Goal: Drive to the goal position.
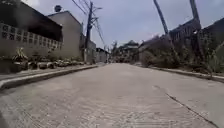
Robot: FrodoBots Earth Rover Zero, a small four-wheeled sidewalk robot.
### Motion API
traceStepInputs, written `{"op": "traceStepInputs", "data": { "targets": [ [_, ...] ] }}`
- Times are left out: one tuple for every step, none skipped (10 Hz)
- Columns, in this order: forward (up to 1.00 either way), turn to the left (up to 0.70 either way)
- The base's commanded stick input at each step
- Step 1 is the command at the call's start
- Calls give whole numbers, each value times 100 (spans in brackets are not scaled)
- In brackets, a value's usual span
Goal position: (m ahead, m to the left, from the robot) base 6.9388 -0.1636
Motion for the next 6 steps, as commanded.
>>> {"op": "traceStepInputs", "data": {
  "targets": [
    [100, 0],
    [100, 0],
    [100, 0],
    [100, 0],
    [100, 0],
    [100, 0]
  ]
}}
